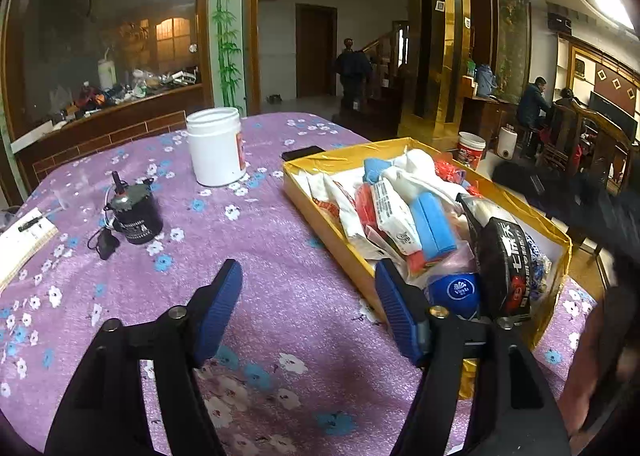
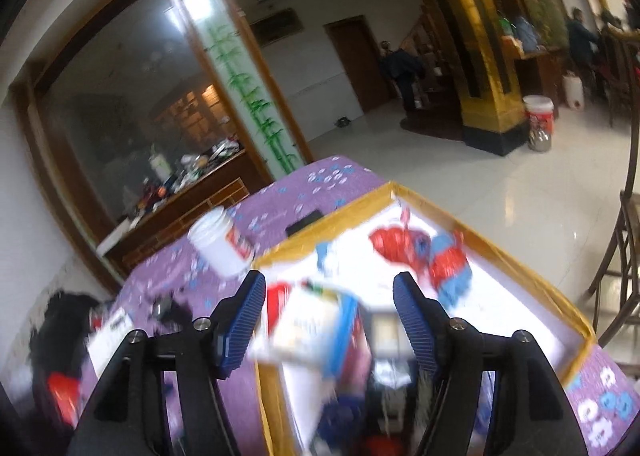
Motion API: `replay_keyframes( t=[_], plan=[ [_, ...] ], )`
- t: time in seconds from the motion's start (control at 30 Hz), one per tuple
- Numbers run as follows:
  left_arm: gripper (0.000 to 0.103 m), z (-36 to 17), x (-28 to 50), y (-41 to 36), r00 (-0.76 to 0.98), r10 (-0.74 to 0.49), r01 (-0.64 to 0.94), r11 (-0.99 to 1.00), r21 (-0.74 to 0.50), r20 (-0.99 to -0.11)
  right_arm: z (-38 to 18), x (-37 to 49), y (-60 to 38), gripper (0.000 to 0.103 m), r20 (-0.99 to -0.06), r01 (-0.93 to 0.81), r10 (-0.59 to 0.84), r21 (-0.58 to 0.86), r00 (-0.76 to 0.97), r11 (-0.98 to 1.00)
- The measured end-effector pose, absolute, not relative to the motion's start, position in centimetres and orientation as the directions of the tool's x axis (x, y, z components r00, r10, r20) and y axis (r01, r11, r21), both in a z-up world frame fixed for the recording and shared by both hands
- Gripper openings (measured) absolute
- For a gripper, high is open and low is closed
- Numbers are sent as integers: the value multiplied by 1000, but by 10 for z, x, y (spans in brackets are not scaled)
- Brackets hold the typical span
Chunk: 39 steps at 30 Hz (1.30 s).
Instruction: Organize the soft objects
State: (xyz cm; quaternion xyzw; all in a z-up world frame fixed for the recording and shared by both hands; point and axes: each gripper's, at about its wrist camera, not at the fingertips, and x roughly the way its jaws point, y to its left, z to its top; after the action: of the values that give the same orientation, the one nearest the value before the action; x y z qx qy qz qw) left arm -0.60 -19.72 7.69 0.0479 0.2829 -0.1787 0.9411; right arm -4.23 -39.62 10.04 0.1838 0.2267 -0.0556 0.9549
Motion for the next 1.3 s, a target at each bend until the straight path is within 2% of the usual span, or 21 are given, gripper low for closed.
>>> replay_keyframes(
  t=[0.13,0.23,0.4,0.53,0.8,1.3],
  plan=[
    [79,77,-15,-202,815,-288,357,933,44,-504,85,-77,-377,86,-393,189,-81,243,916,952],
    [81,74,-15,-208,822,-258,349,933,91,-507,84,-89,-371,91,-360,176,-89,216,929,960],
    [81,71,-12,-211,819,-233,345,931,124,-525,90,-107,-363,103,-283,255,-207,142,936,957],
    [82,72,-14,-211,827,-219,333,933,138,-518,91,-103,-364,103,-318,291,-249,94,915,952],
    [83,75,-16,-208,840,-210,316,939,137,-499,90,-103,-369,103,-331,338,-295,79,896,938],
    [86,75,-13,-204,840,-187,295,945,140,-510,89,-99,-365,103,-334,333,-297,55,895,941]
  ],
)
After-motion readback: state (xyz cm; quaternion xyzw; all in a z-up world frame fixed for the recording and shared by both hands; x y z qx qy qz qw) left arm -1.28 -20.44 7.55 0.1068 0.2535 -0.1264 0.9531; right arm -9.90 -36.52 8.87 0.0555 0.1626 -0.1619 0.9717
